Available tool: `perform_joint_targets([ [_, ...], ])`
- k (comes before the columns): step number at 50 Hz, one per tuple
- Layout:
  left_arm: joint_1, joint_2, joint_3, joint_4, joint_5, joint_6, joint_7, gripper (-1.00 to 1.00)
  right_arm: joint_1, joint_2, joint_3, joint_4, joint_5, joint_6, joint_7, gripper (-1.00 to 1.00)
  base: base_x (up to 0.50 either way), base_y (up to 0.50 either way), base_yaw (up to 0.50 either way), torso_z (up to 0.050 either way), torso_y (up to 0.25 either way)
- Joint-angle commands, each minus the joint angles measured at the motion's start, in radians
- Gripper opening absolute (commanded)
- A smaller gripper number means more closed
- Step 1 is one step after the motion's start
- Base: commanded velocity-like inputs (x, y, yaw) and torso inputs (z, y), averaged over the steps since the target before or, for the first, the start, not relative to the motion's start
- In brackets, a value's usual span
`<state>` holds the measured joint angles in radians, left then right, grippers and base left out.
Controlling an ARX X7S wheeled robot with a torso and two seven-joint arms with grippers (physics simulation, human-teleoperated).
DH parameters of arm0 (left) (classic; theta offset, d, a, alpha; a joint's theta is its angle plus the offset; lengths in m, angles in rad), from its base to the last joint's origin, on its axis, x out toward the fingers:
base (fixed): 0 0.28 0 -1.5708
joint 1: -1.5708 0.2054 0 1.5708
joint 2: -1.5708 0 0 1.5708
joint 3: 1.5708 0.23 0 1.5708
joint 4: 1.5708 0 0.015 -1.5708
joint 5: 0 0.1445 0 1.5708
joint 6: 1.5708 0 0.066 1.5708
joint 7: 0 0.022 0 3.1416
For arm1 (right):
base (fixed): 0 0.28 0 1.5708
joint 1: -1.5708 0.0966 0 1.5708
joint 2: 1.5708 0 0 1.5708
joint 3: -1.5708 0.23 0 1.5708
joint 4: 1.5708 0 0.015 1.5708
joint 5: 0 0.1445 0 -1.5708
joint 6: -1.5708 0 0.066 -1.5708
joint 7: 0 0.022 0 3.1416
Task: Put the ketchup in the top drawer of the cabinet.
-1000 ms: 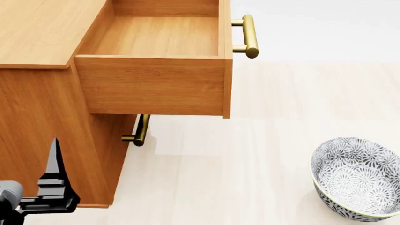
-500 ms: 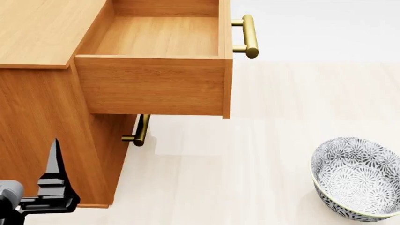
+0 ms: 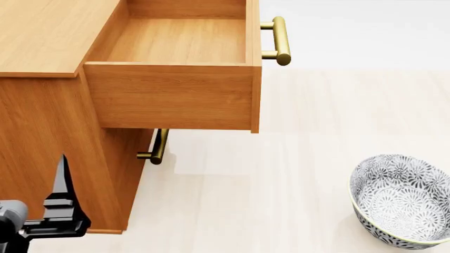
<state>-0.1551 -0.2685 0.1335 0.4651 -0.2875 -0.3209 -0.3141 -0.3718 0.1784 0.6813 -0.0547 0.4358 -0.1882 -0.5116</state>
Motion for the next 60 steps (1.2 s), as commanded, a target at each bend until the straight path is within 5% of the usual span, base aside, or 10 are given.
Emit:
perform_joint_targets([
  [1,-0.005,-0.001,0.005,-0.010,-0.003,0.004,-0.004,1.00,0.019,0.001,-0.007,0.051,-0.011,-0.024,-0.001,1.00,0.00,0.00,0.00,0.000,0.000],
  [34,-0.009,-0.010,0.012,-0.023,-0.018,0.016,-0.014,1.00,0.044,0.009,-0.032,0.096,-0.027,-0.030,0.019,1.00,0.00,0.00,0.00,0.000,0.000],
  [35,-0.010,-0.010,0.011,-0.023,-0.022,0.014,-0.014,1.00,0.044,0.008,-0.031,0.095,-0.021,-0.030,0.018,-1.00,0.00,0.00,0.00,0.000,0.000],
  [60,-0.014,-0.016,0.017,-0.036,-0.035,0.023,-0.016,1.00,0.021,0.027,-0.038,-0.003,-0.004,0.019,0.051,-1.00,0.00,0.00,0.00,0.000,0.000],
])
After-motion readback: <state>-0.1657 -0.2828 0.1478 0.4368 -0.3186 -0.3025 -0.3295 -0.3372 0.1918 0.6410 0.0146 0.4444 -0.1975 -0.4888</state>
